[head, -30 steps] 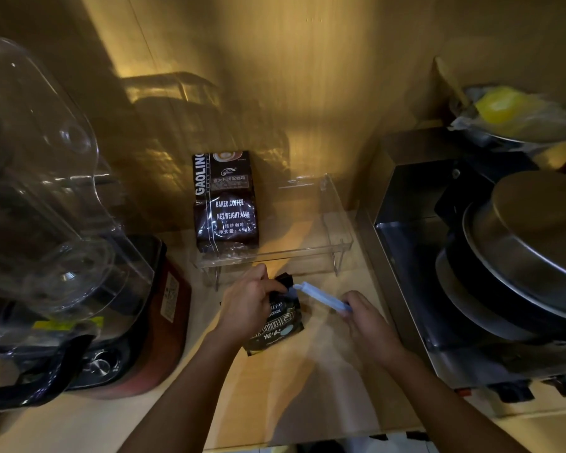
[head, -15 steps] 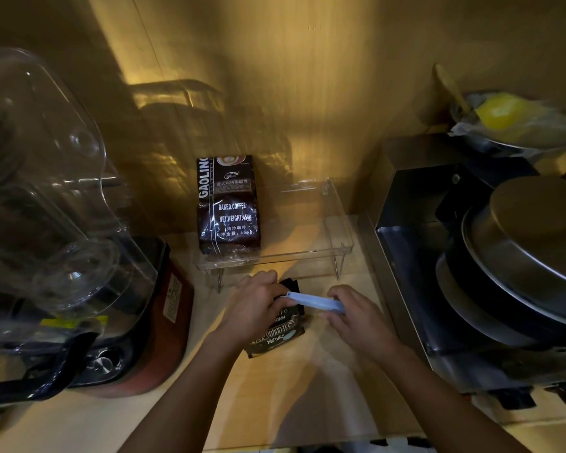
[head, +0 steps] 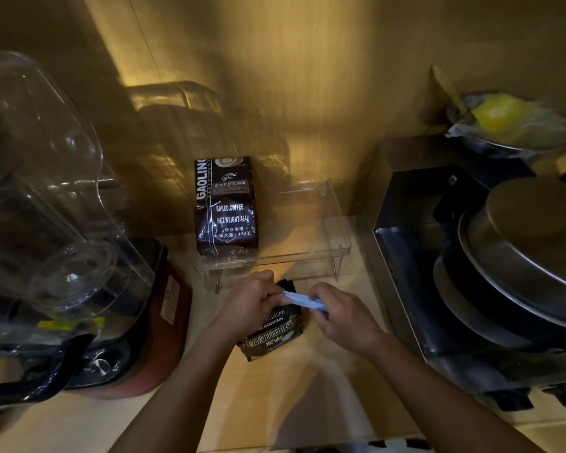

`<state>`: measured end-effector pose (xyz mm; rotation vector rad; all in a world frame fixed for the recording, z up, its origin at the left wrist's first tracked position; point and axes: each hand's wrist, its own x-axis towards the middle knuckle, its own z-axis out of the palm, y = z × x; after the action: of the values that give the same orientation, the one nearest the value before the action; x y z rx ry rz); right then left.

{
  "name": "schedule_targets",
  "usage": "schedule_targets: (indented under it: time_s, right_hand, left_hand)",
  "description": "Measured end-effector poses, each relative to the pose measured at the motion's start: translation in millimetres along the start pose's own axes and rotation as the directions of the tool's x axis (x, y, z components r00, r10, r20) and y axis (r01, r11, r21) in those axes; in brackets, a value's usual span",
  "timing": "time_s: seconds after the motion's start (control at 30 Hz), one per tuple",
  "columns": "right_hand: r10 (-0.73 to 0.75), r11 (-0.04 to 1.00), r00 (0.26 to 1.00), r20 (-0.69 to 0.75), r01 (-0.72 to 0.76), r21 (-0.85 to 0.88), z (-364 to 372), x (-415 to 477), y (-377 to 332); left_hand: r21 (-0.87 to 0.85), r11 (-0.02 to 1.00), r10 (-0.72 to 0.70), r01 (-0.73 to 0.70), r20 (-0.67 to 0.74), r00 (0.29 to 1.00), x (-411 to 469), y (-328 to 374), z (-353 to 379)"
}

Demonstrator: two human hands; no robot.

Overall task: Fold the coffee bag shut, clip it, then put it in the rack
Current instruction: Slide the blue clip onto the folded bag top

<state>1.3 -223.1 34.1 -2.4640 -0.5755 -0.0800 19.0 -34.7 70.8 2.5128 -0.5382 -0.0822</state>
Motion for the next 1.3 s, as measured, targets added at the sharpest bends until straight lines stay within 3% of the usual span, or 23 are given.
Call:
schedule_targets:
  time_s: [0.43,0.87,1.03,1.17,1.3]
  right_hand:
    - [0.068,0.994,0.996,0.053,-0.073,0.085,-6,2,7]
    - [0.057,0.990,0.998,-0.028,-0.052,0.134,-2,3,15]
    - [0.054,0.982,0.998,-0.023,-0.049,0.180,0,5,16]
    - [0.008,0.963,0.983,0.186,-0.057,0.262,1,10,20]
    - [0.042,0.914,0.963,0.265,-0.144,0.379,1,15,24]
  left_hand:
    - [-0.199,0.980,0.022,0.013,0.171,0.985,9,-19,-3]
    - [-0.026,1.000,0.021,-0.016,0.245,0.969,18,-17,-12]
    - [-0.007,0.999,0.033,-0.033,0.195,0.980,19,-18,-14]
    - [0.076,0.995,0.060,-0.064,0.055,0.997,17,-21,-12]
    - [0.091,0.995,0.049,-0.049,0.002,0.999,17,-23,-9]
